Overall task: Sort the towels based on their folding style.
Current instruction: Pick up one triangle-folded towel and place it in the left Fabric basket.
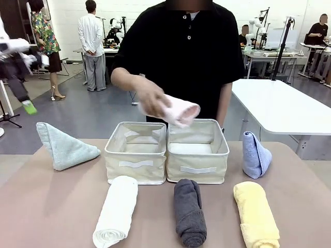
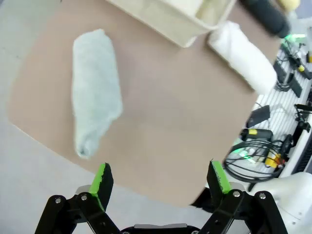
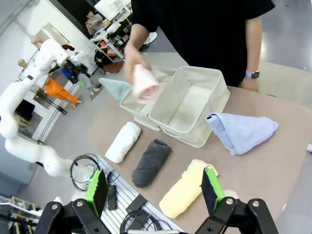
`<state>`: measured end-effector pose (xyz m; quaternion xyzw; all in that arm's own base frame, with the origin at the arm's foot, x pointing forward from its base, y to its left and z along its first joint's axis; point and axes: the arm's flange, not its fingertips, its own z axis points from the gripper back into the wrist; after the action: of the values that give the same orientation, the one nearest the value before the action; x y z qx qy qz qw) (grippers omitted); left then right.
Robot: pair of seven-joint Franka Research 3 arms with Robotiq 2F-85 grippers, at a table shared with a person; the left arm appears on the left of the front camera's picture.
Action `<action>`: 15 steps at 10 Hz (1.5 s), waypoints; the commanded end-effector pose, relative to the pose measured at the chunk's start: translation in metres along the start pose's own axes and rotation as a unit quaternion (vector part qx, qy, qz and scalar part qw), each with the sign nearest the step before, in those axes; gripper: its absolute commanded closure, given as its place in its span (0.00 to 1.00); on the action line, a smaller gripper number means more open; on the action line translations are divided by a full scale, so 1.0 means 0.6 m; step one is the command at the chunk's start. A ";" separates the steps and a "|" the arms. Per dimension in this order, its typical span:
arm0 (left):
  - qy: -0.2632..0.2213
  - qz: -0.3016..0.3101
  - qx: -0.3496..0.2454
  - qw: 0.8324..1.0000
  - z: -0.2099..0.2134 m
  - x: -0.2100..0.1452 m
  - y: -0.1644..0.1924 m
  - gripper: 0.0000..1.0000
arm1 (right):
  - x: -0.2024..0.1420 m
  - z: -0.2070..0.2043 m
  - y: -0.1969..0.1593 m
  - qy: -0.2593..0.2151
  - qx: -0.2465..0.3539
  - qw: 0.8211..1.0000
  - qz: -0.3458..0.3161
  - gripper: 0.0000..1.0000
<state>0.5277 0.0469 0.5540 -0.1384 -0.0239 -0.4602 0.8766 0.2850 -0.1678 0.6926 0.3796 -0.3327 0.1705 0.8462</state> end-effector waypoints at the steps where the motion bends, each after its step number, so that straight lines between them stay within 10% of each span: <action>1: 0.046 -0.013 0.089 0.995 -0.005 0.009 0.035 0.00 | 0.002 0.001 0.001 -0.009 0.012 1.000 0.005 0.00; 5: 0.053 -0.023 0.088 0.994 -0.051 0.010 0.095 0.00 | 0.002 0.001 0.001 -0.009 0.012 1.000 0.005 0.00; 6: -0.005 -0.042 0.003 0.999 -0.028 0.002 0.074 0.00 | 0.002 0.001 0.001 -0.009 0.012 1.000 0.005 0.00; 7: 0.063 -0.020 0.102 0.993 -0.045 0.015 0.086 0.00 | 0.002 0.001 0.001 -0.009 0.012 1.000 0.005 0.00; 15: 0.091 -0.062 0.100 0.989 -0.128 0.036 0.101 0.00 | 0.002 0.001 0.001 -0.009 0.012 1.000 0.005 0.00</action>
<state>0.5799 0.0400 0.4774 -0.0344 -0.0039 -0.5153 0.8563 0.2848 -0.1680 0.6928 0.3796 -0.3325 0.1707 0.8463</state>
